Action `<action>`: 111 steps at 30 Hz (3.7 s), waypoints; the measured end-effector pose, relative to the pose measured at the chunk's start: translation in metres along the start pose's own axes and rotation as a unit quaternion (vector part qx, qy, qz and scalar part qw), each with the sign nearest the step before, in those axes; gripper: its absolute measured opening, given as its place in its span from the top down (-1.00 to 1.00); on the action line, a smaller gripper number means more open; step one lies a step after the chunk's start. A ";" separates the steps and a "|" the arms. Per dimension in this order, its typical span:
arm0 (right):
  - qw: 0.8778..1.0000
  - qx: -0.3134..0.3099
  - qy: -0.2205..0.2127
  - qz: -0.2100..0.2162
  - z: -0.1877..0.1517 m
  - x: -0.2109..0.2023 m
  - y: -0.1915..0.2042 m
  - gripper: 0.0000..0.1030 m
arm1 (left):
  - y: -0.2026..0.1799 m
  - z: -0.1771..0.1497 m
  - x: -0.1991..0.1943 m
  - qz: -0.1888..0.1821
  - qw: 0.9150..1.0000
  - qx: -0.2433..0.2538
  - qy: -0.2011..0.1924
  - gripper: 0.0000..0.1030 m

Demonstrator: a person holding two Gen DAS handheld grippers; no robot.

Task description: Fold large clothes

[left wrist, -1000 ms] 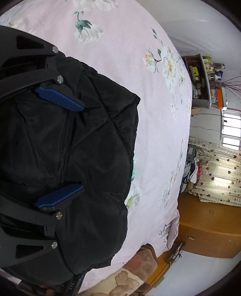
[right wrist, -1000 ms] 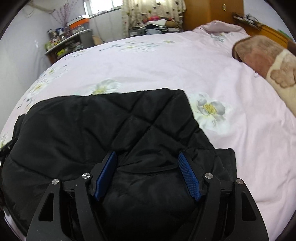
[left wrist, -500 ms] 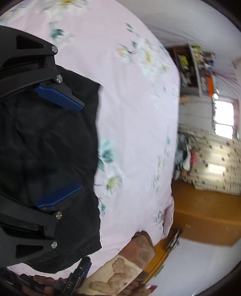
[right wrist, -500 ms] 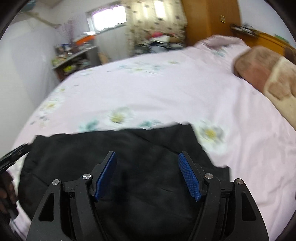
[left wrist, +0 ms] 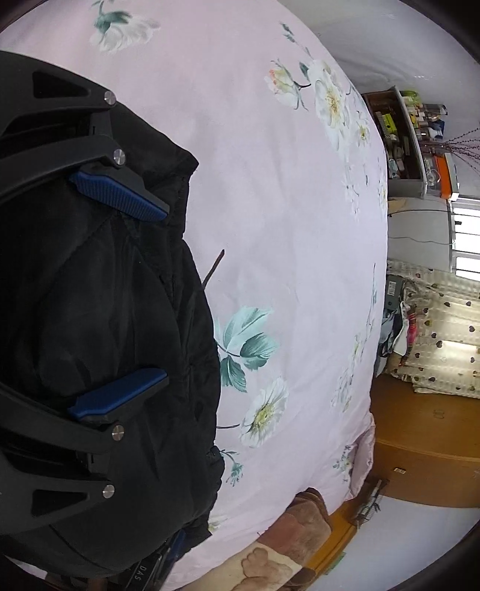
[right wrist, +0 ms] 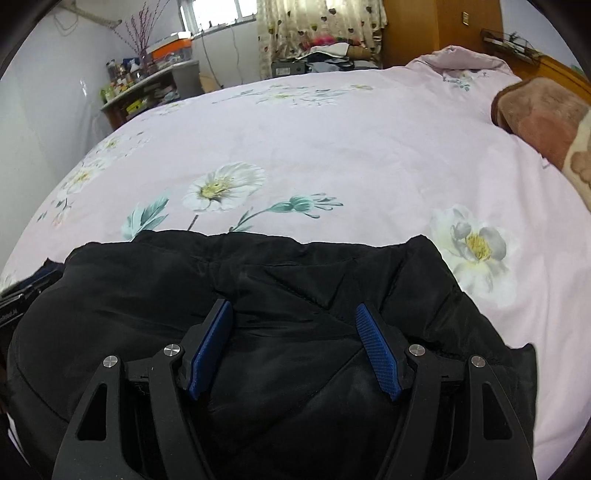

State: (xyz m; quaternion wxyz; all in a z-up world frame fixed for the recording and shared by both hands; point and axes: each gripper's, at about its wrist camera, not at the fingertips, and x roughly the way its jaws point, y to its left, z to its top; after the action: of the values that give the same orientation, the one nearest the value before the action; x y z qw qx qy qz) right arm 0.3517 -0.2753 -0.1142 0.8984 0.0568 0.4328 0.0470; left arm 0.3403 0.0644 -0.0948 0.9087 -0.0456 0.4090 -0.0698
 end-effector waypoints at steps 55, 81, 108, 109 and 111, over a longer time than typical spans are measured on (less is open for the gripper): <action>0.997 0.059 0.014 -0.050 -0.001 -0.014 -0.070 -0.34 | -0.105 0.034 -0.013 -0.064 0.996 0.046 0.048 -0.59; 0.994 0.051 -0.057 -0.078 -0.038 -0.035 -0.053 -0.32 | 0.046 -0.014 -0.007 0.010 0.997 -0.077 -0.005 -0.75; 0.996 0.043 0.044 -0.061 -0.064 -0.120 -0.032 0.28 | 0.023 -0.067 -0.120 -0.003 0.999 -0.029 0.035 -0.68; 0.996 0.042 0.043 -0.065 -0.063 -0.125 -0.031 0.28 | 0.020 -0.065 -0.131 -0.009 0.999 -0.027 0.025 -0.68; 0.997 0.032 0.030 -0.069 -0.062 -0.142 -0.024 0.28 | 0.017 -0.064 -0.151 -0.011 1.000 -0.015 0.002 -0.68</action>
State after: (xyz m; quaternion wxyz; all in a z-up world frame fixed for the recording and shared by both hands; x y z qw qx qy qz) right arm 0.2158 -0.3141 -0.0461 0.8837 0.0544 0.4642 -0.0273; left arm 0.1951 0.1040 -0.0284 0.9064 -0.0639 0.4110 -0.0737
